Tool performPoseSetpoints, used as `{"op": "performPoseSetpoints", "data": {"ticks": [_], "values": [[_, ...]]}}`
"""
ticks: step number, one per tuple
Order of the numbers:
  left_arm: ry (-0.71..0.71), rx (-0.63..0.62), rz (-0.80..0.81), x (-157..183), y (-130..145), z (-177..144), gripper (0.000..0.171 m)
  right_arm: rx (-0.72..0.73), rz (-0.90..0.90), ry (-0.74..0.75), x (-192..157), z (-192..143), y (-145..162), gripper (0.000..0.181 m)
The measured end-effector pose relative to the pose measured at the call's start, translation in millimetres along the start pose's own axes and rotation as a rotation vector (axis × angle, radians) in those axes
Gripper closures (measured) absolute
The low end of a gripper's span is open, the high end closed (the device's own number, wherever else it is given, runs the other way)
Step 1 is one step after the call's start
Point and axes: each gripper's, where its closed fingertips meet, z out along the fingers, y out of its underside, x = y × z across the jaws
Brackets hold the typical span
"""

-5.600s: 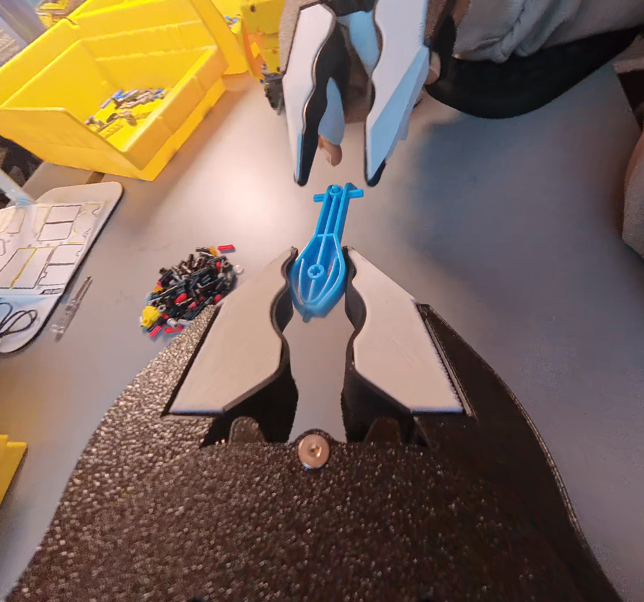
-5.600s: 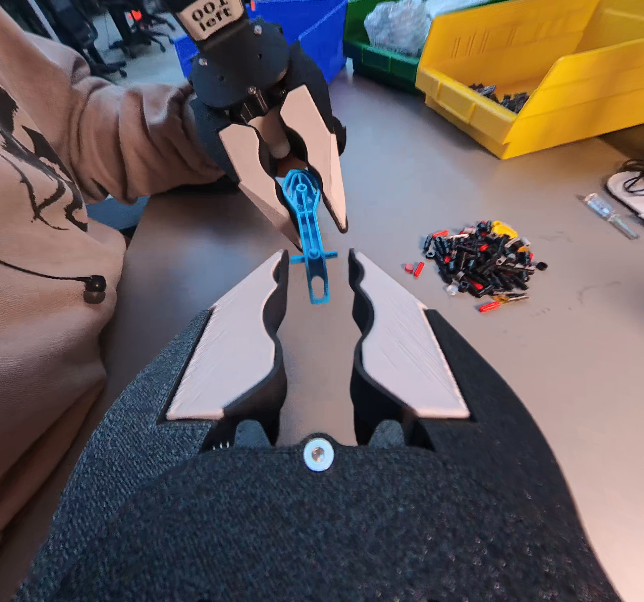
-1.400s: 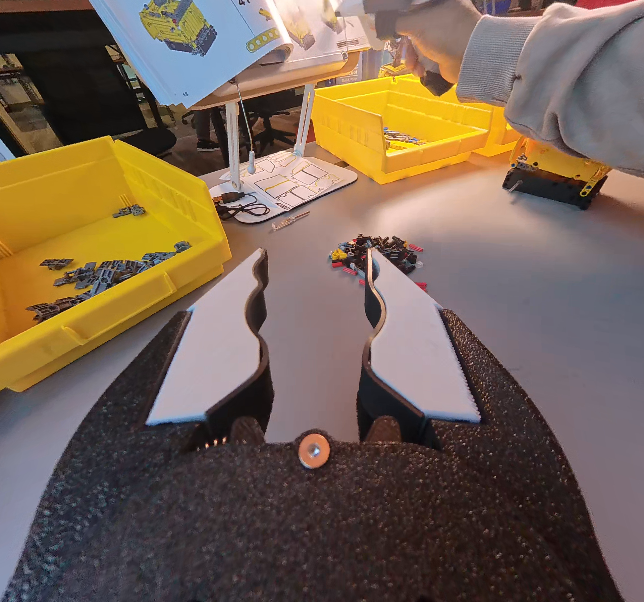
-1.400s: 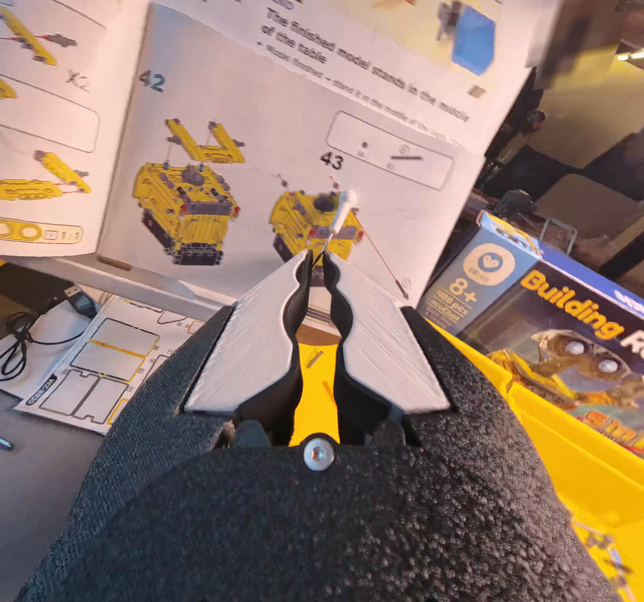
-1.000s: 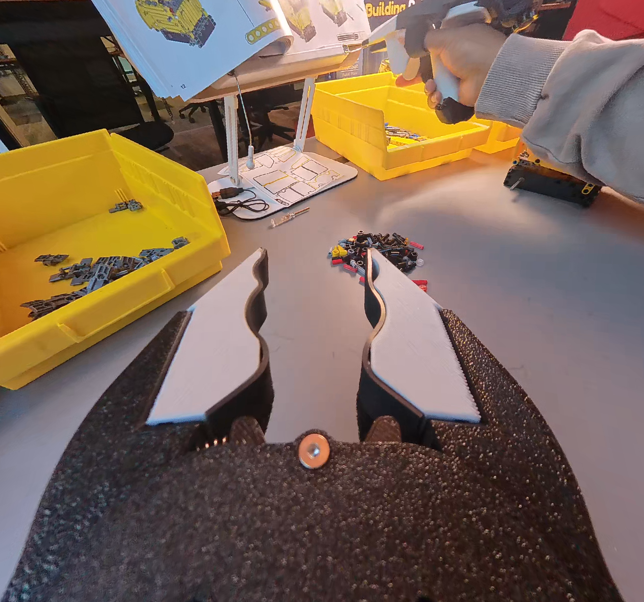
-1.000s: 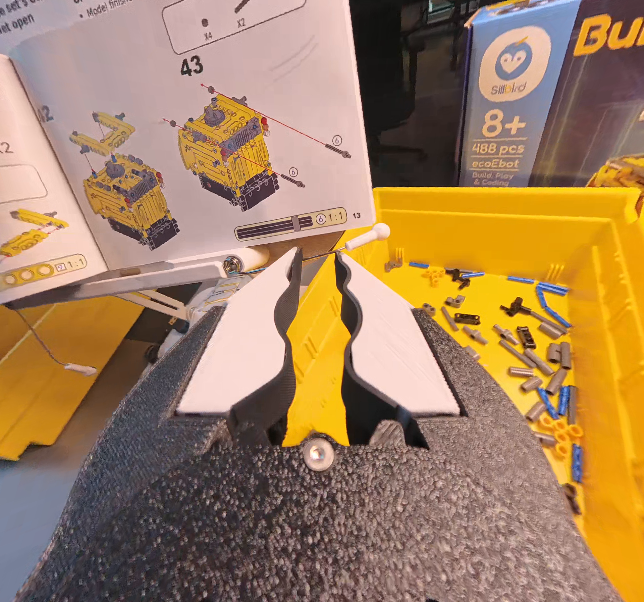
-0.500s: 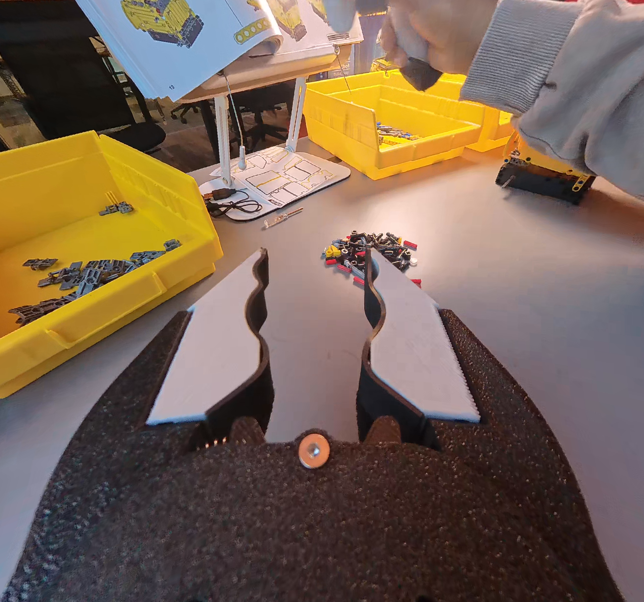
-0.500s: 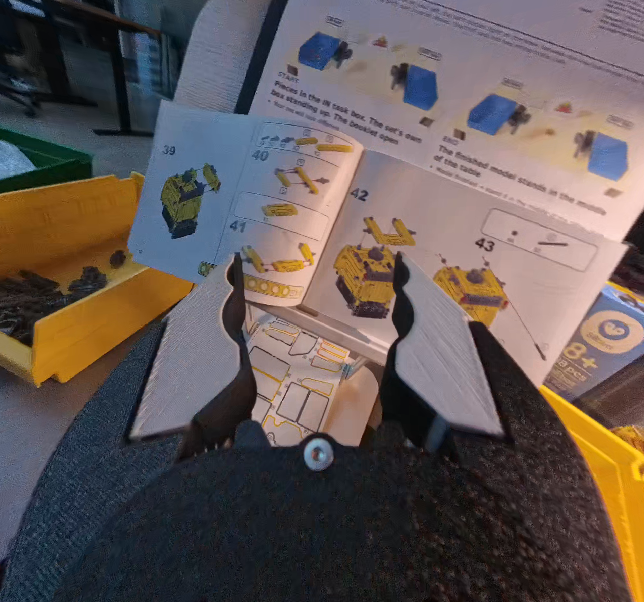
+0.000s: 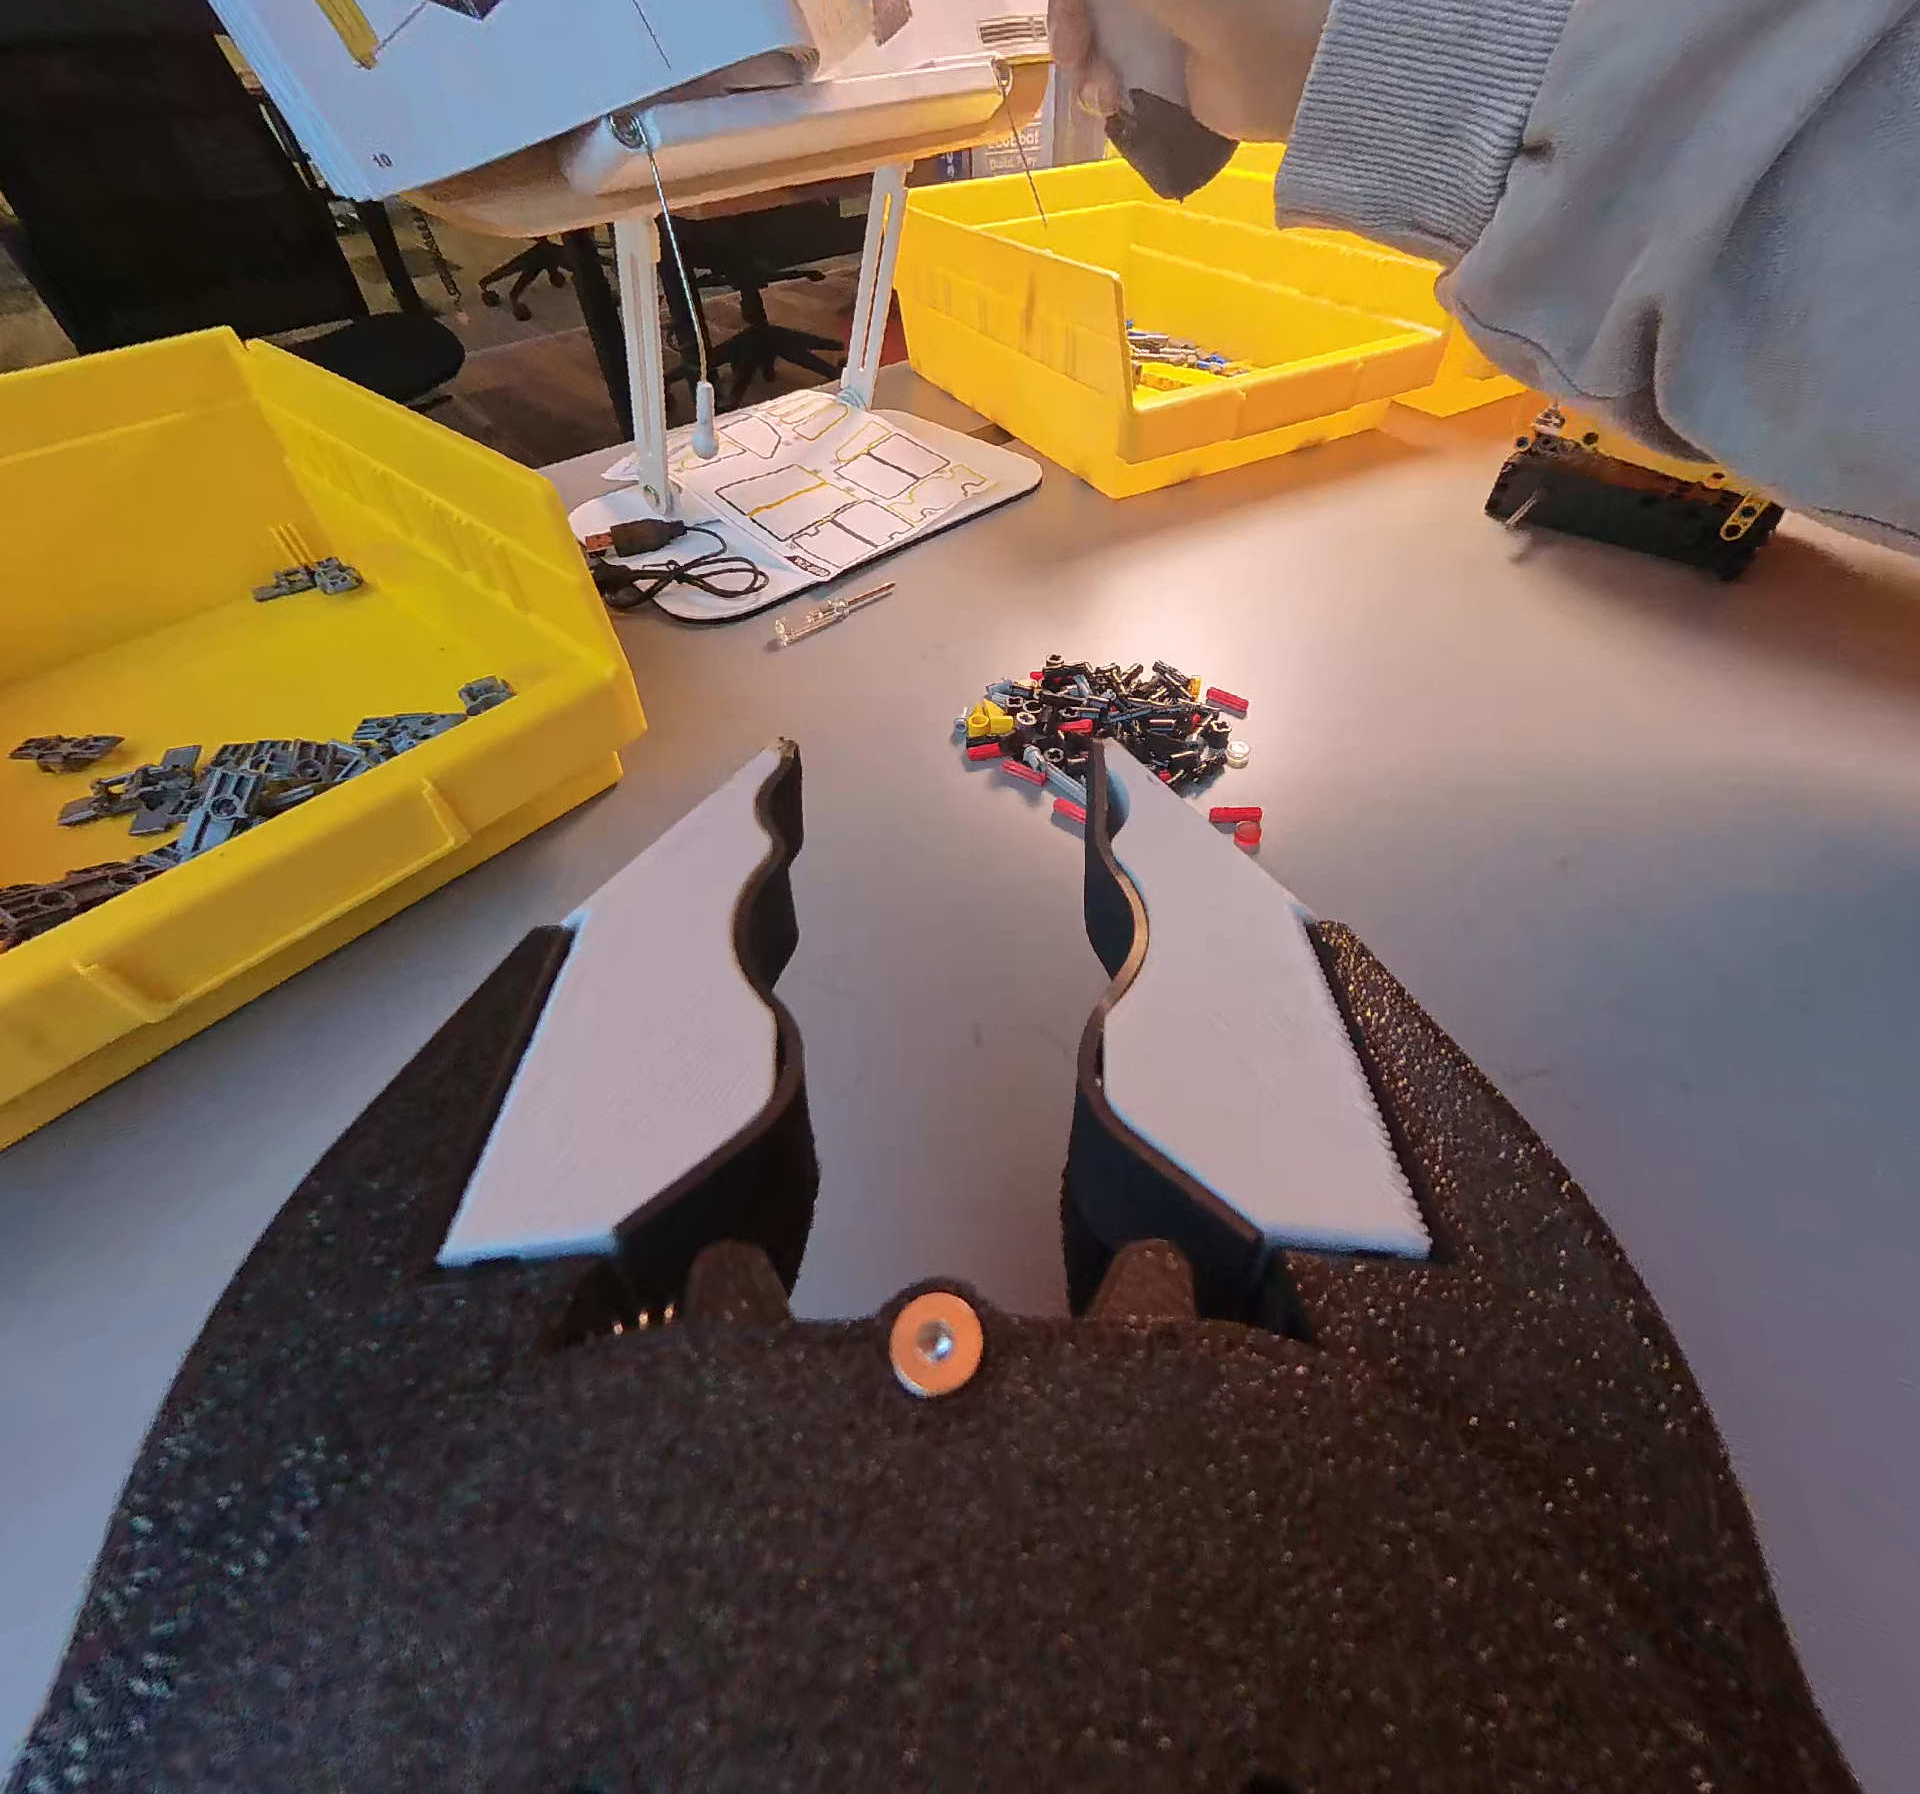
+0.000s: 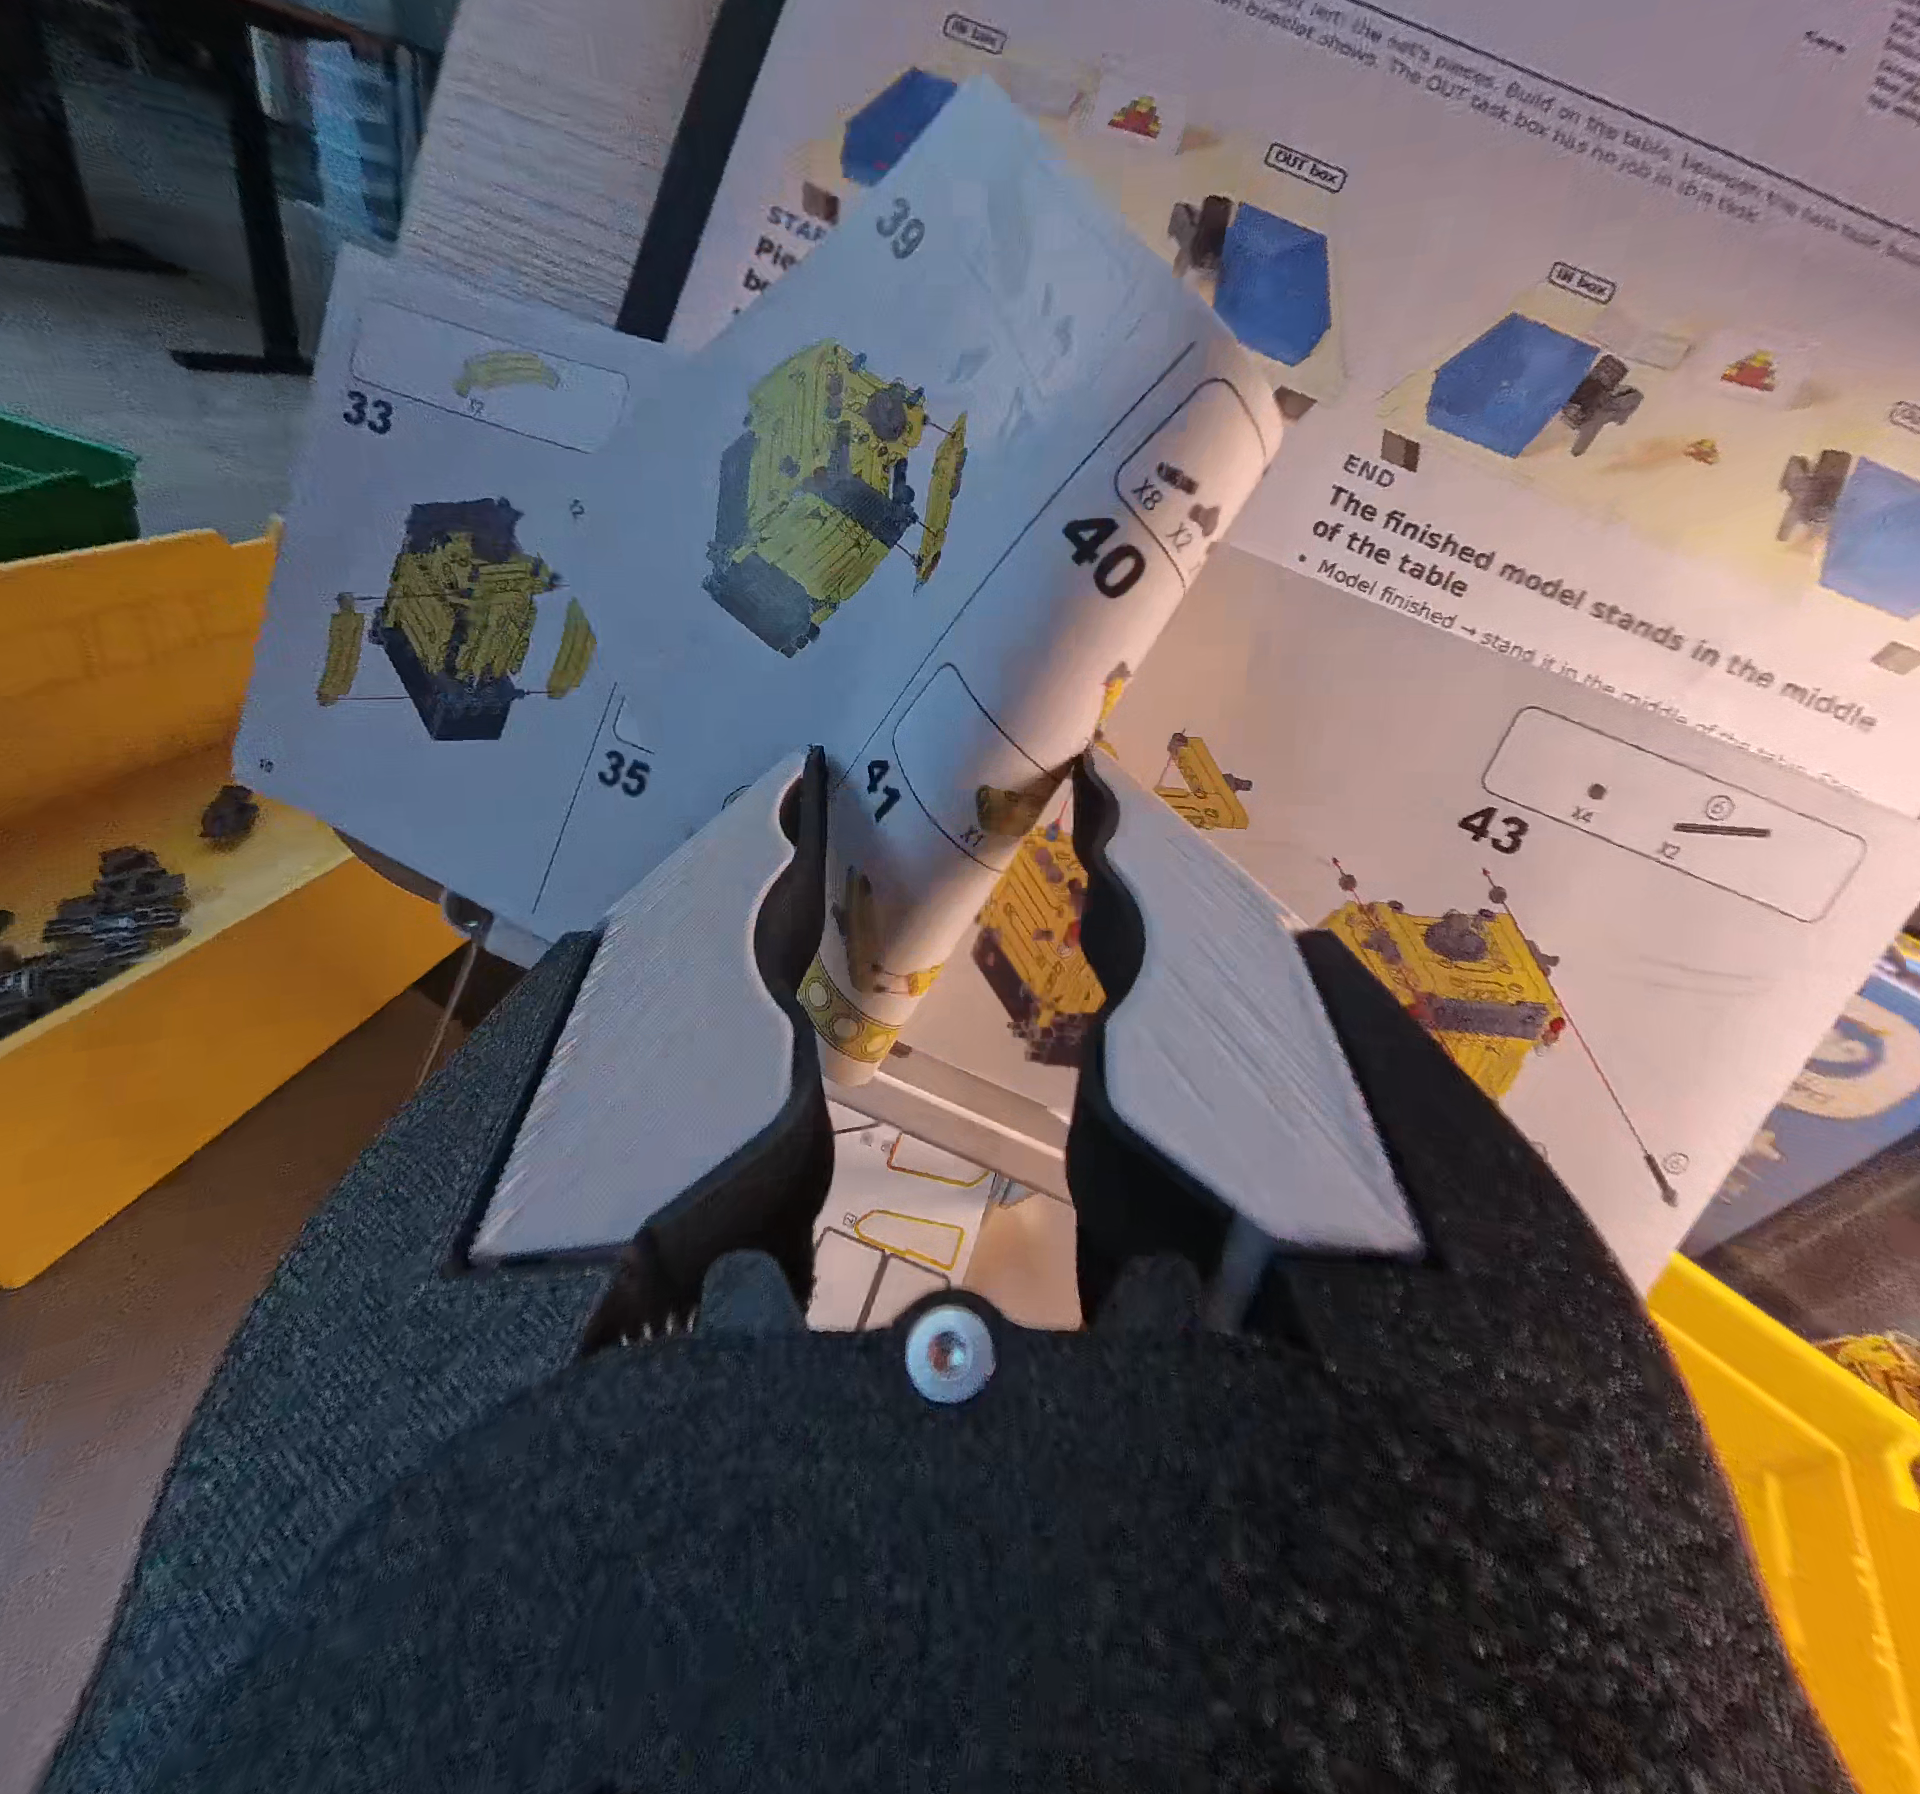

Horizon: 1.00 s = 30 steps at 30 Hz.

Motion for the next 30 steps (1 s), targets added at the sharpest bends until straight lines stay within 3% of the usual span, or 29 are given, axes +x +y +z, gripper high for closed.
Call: {"op": "performPoseSetpoints", "data": {"ticks": [9, 12, 16, 25, 30], "values": [[-0.022, 0.001, -0.006, -3.6, -1.2, 2.8, 0.118, 0.077, 0.063, -0.156, 1.9, -19.1, 3.2, 0.151], [-0.015, 0.027, -0.022, -7.7, -13.6, 9.1, 0.118, 0.115, 0.068, -0.208, -2.8, -25.5, -0.3, 0.157], [0.016, 0.088, 0.006, -19.1, -58.8, 28.2, 0.117, 0.135, 0.097, -0.248, -2.6, -29.1, -0.3, 0.162], [0.158, 0.228, -0.069, -77.5, -203.8, 113.5, 0.114, 0.149, 0.091, -0.336, -3.7, -36.5, 3.1, 0.160], [0.188, 0.154, 0.064, -89.8, -227.2, 166.1, 0.117, 0.152, 0.090, -0.395, -5.5, -38.1, 5.0, 0.160]]}}
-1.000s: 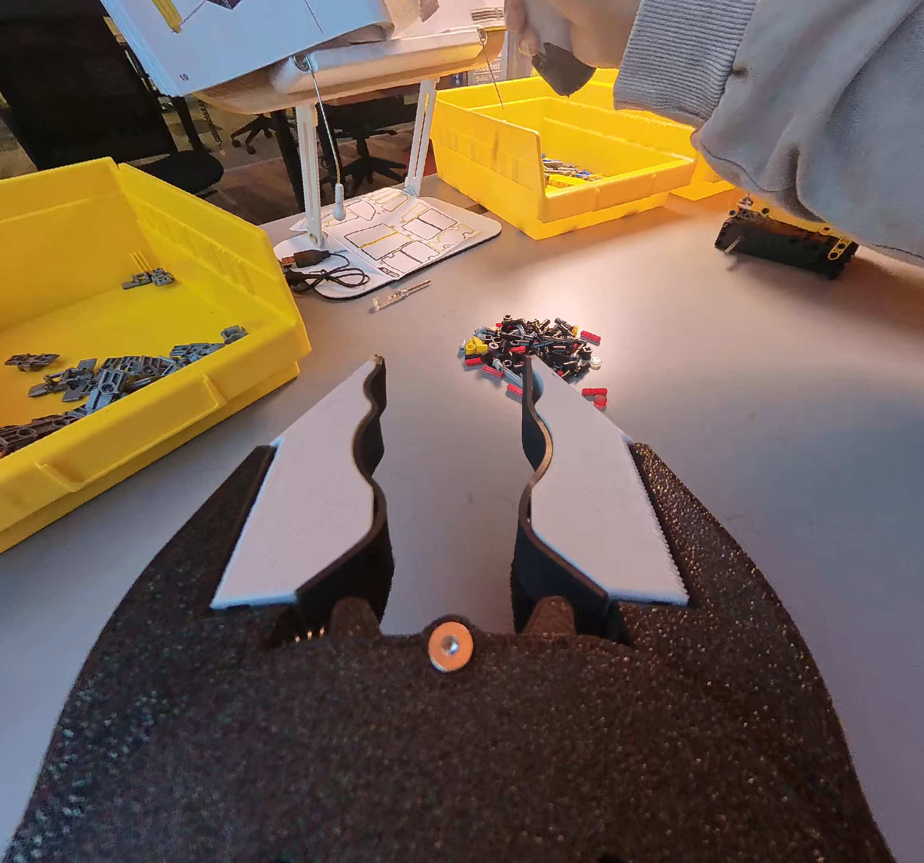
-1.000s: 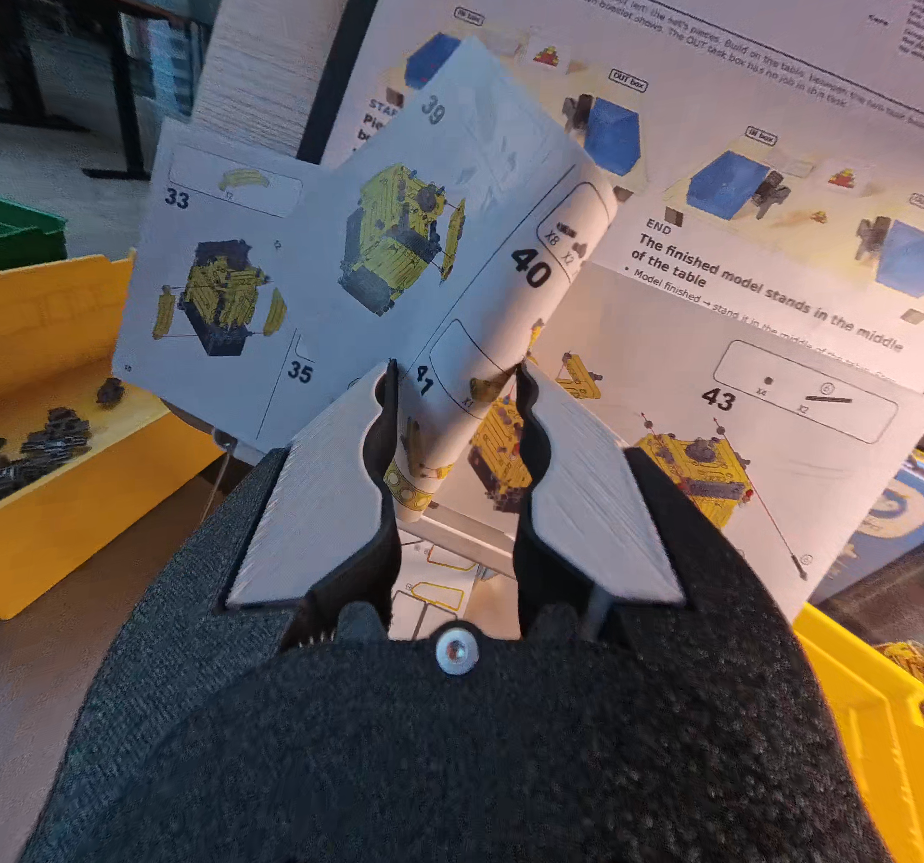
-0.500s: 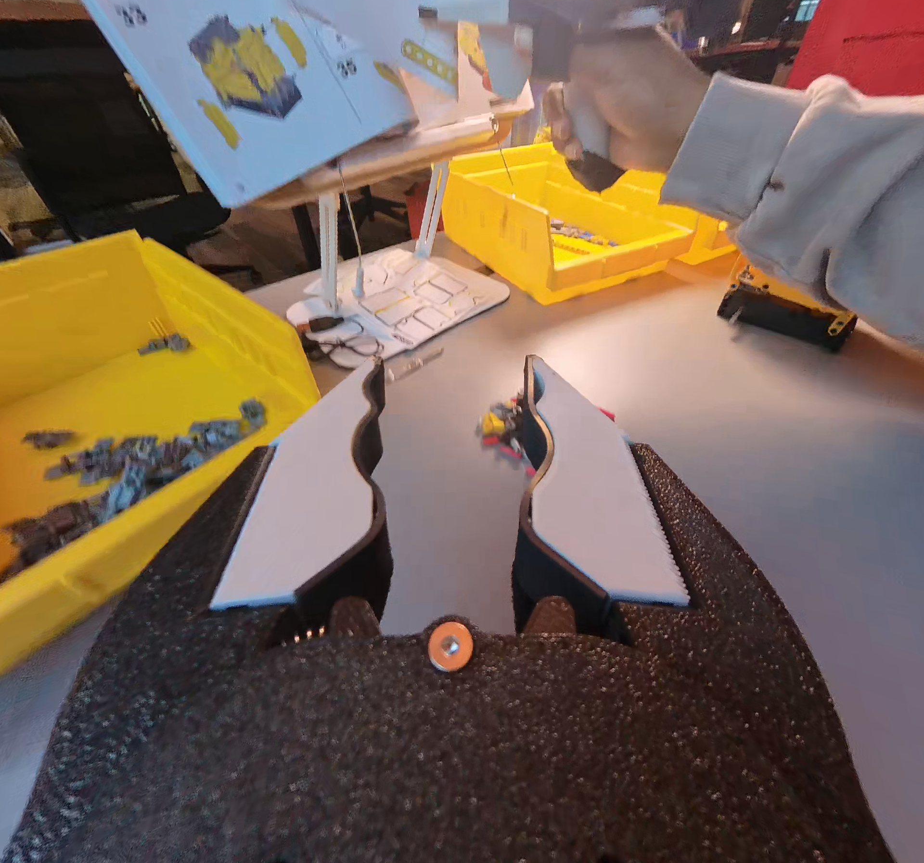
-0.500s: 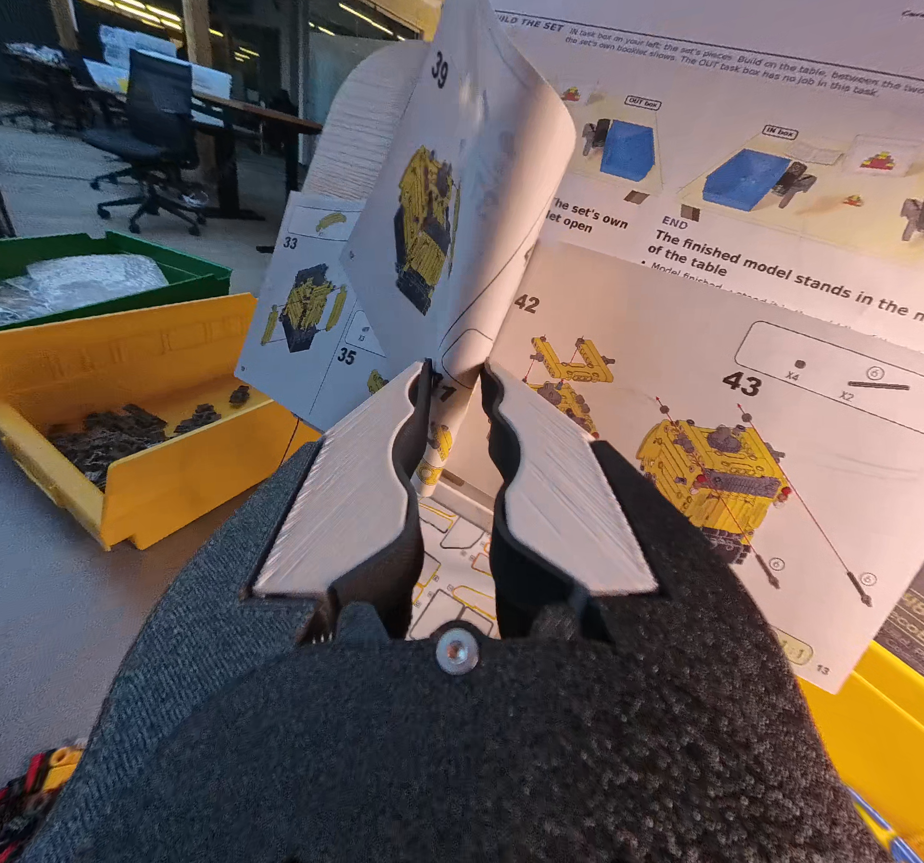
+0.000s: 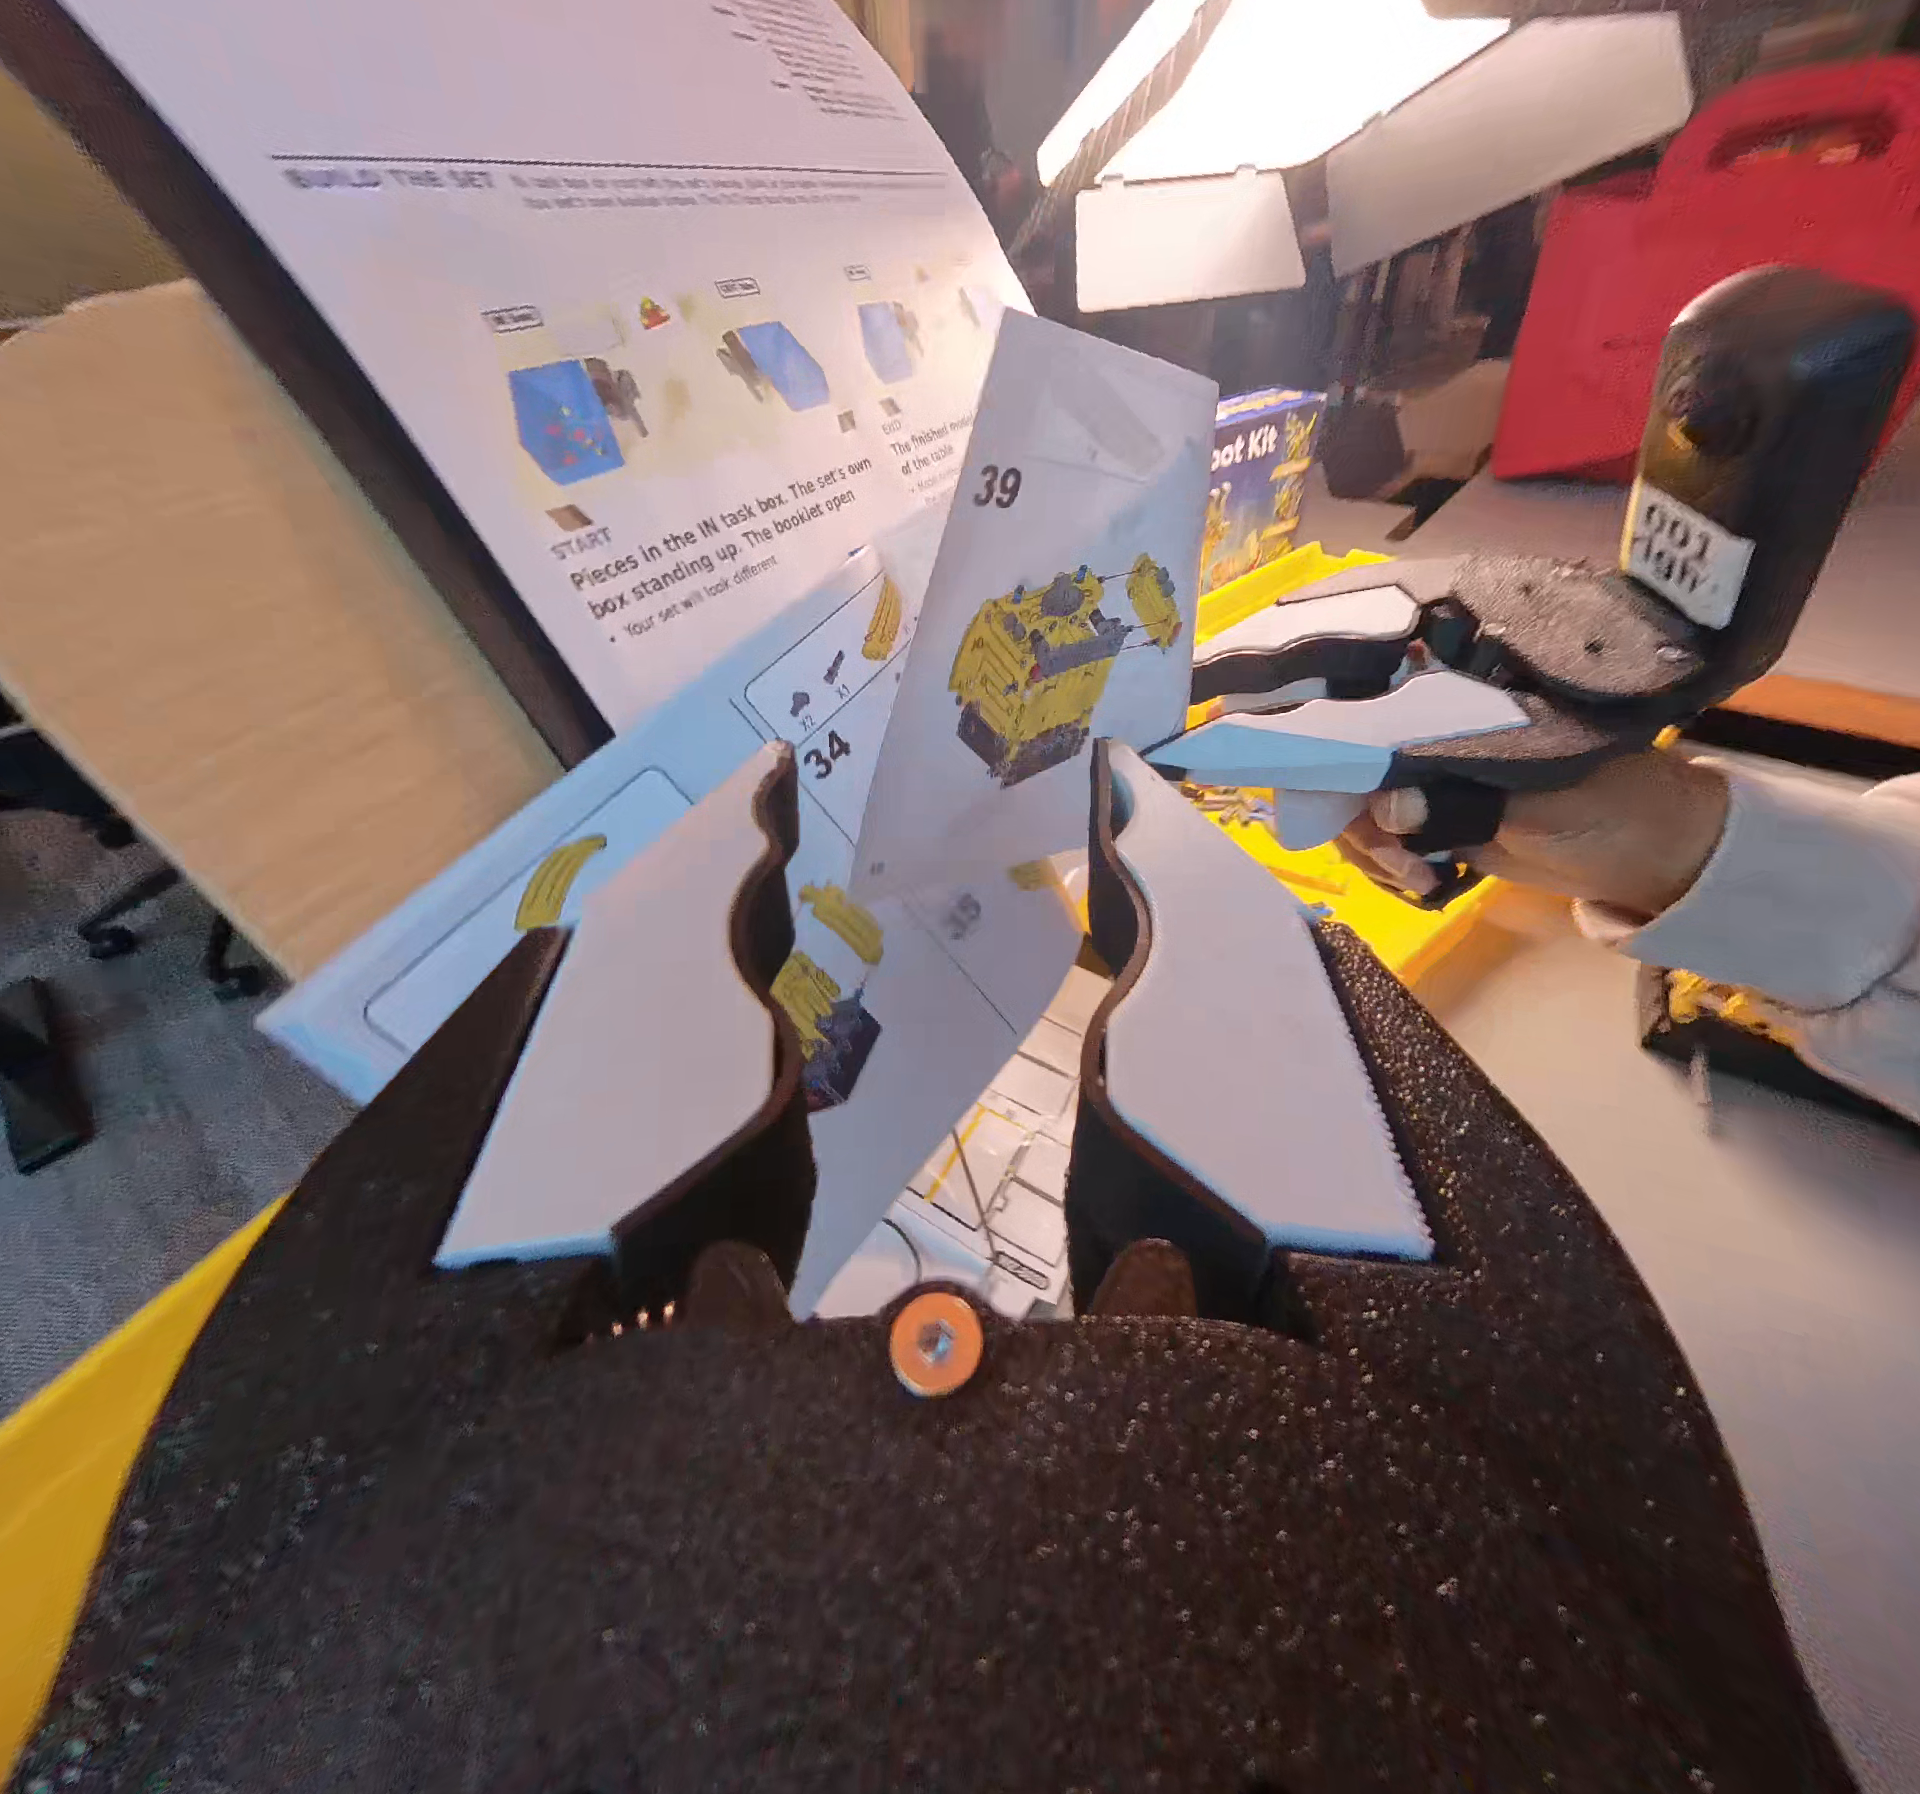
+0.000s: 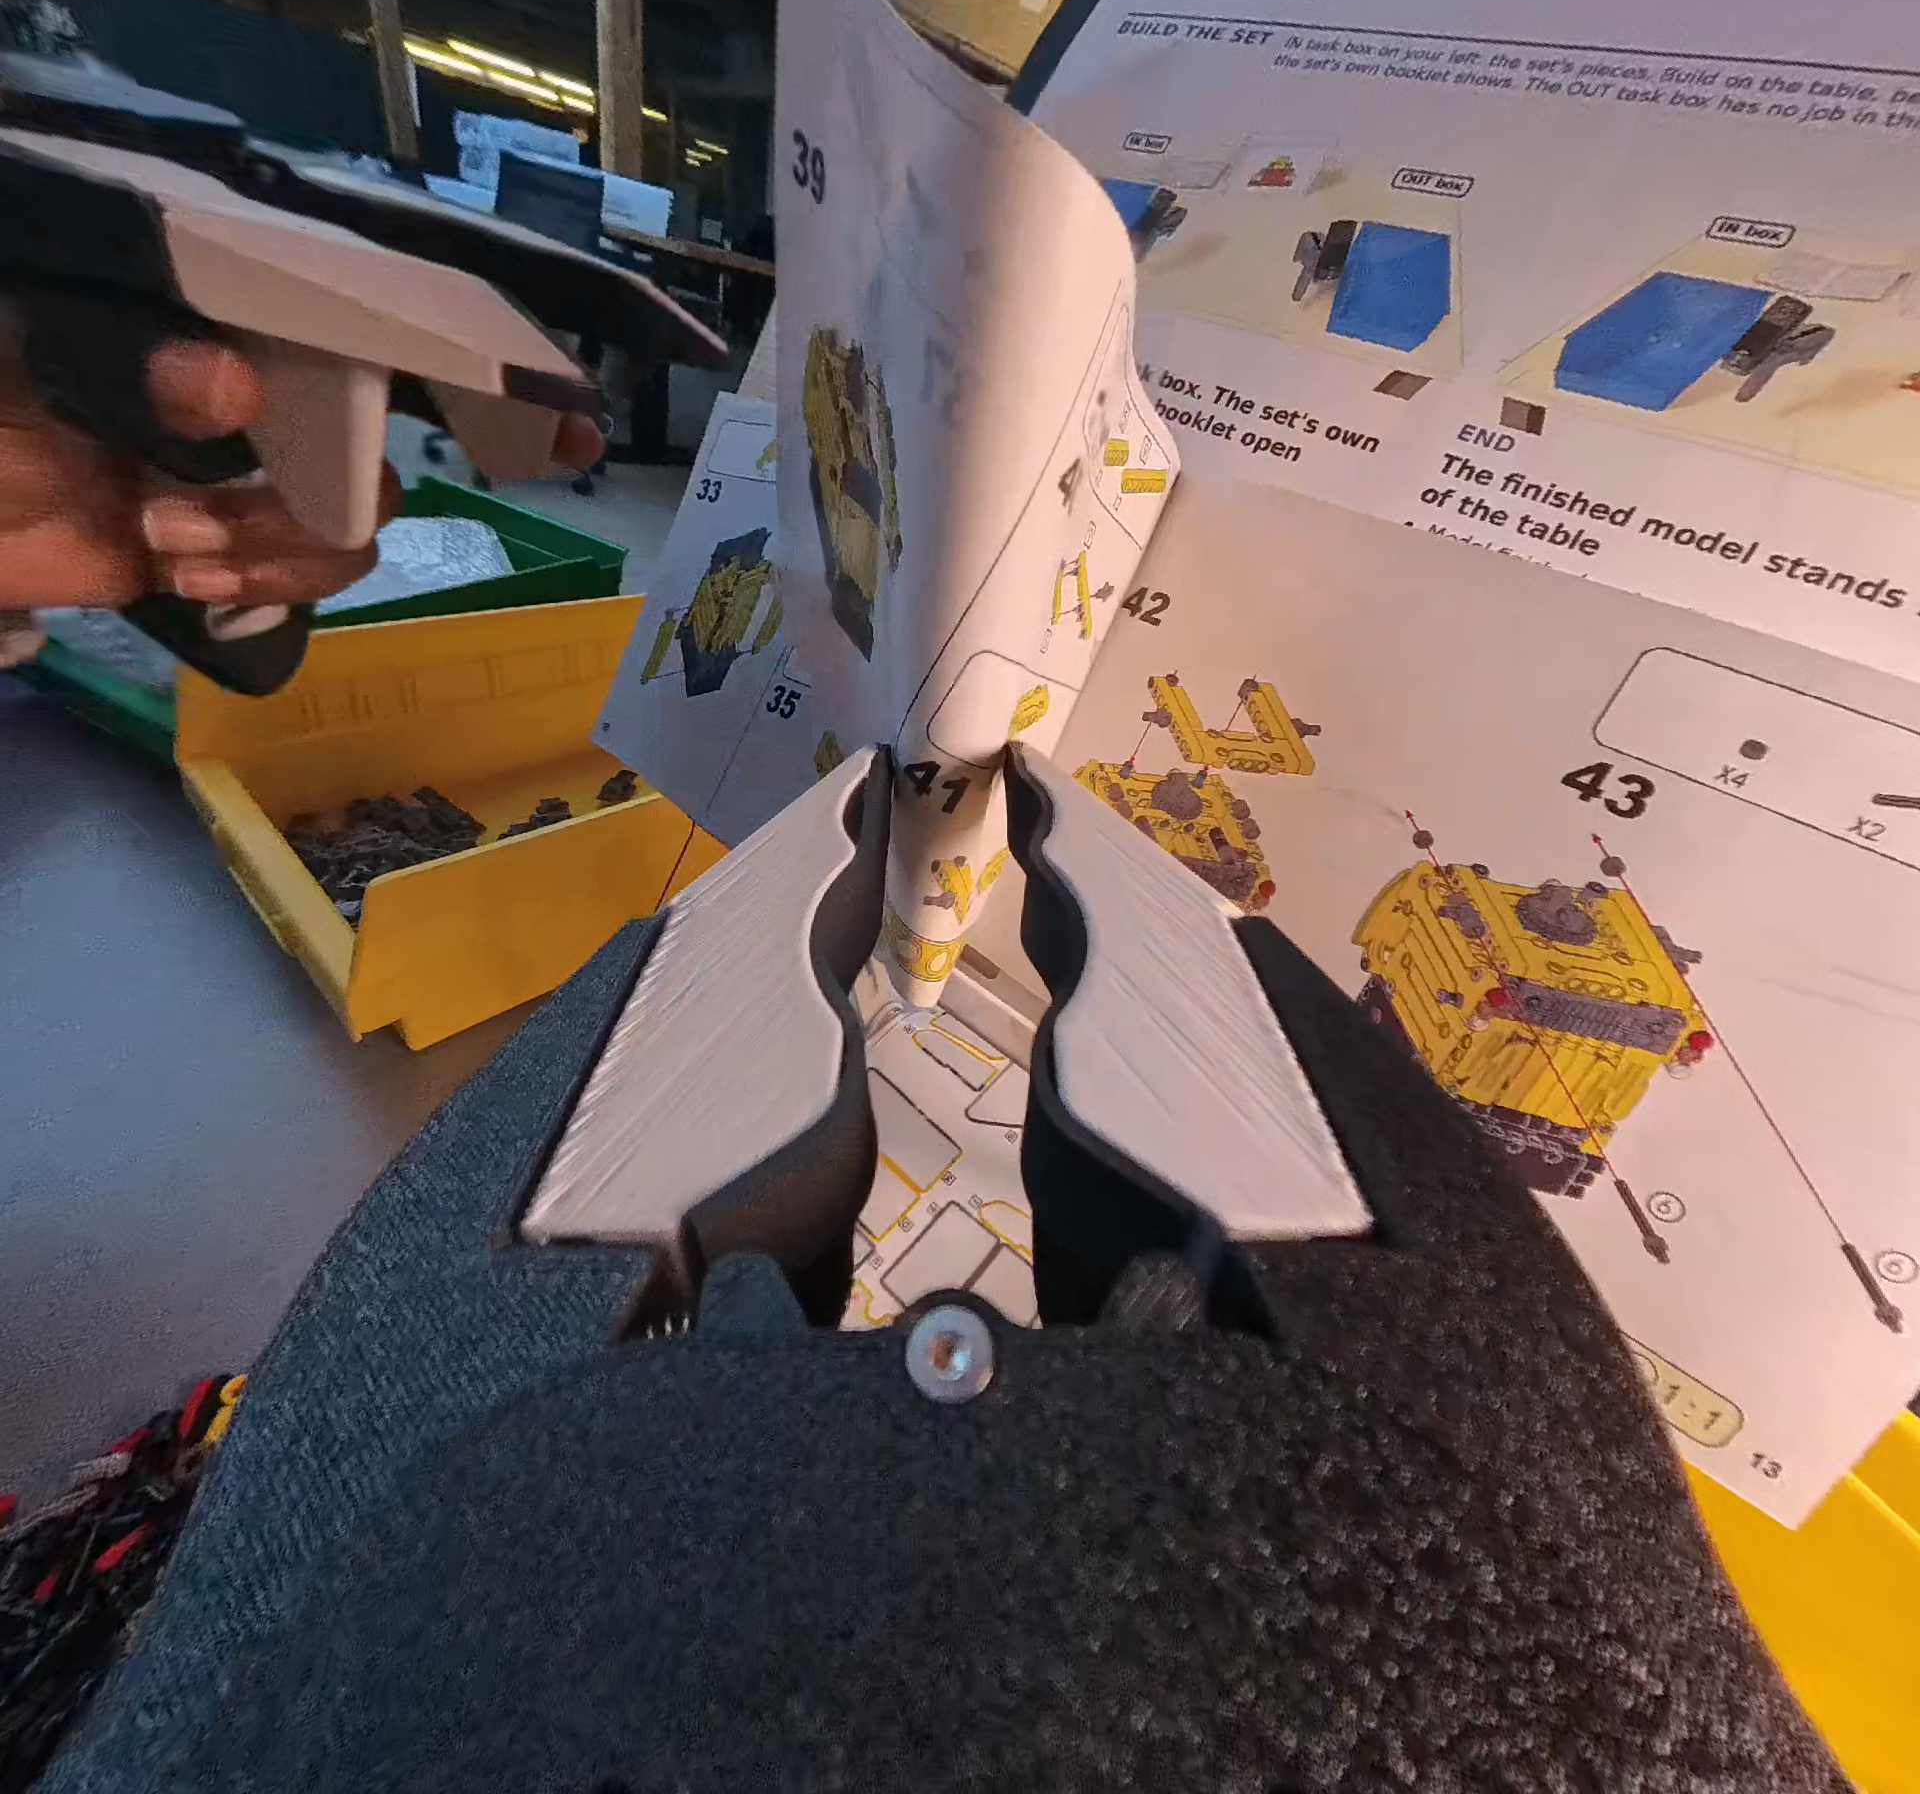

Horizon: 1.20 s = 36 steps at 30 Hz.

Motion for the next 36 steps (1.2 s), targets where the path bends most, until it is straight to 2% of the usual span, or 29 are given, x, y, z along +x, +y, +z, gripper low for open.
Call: {"op": "performPoseSetpoints", "data": {"ticks": [3, 4, 5, 14, 16, 20, 22, 24, 25, 28, 32, 34, 36], "values": [[0.029, -0.039, 0.067, 6.1, 5.2, 17.9, 0.135, 0.004, -0.005, -0.032, -2.3, 0.4, 0.6, 0.163], [0.025, -0.037, 0.069, 7.5, 5.6, 19.6, 0.149, 0.002, -0.006, -0.031, -1.3, 0.3, 1.5, 0.165], [0.050, -0.027, 0.066, 13.3, 5.6, 18.9, 0.171, 0.003, -0.005, -0.024, 1.0, -0.3, 1.9, 0.166], [0.202, -0.027, -0.088, 46.2, 20.8, 0.6, 0.171, -0.011, 0.095, 0.062, 18.3, -4.9, 7.4, 0.158], [0.220, -0.007, -0.127, 45.7, 20.2, -7.0, 0.171, 0.004, 0.087, 0.130, 28.5, -8.8, 2.5, 0.181], [0.223, 0.028, -0.195, 39.1, 21.8, -21.6, 0.171, 0.019, 0.153, 0.135, 38.0, -14.8, -6.9, 0.181], [0.214, 0.036, -0.212, 36.8, 24.5, -25.4, 0.171, 0.082, 0.168, 0.064, 23.0, -17.2, -25.5, 0.161], [0.221, 0.049, -0.228, 39.1, 25.2, -26.5, 0.171, 0.091, 0.156, -0.017, -2.7, -14.4, -37.9, 0.126], [0.226, 0.055, -0.230, 42.2, 25.2, -25.8, 0.171, 0.070, 0.133, -0.039, -15.5, -10.1, -39.0, 0.107], [0.263, 0.075, -0.230, 58.9, 20.0, -20.8, 0.171, -0.026, -0.017, -0.028, -41.7, 4.1, -31.2, 0.080], [0.284, 0.118, -0.264, 73.5, 3.4, -16.1, 0.171, -0.069, -0.212, 0.075, -61.0, -3.6, -27.1, 0.067], [0.300, 0.130, -0.285, 80.9, -3.0, -10.9, 0.171, -0.074, -0.301, 0.188, -63.6, -12.7, -24.5, 0.068], [0.333, 0.134, -0.312, 91.7, -9.0, -3.2, 0.171, -0.082, -0.379, 0.324, -57.5, -21.5, -21.5, 0.082]]}}
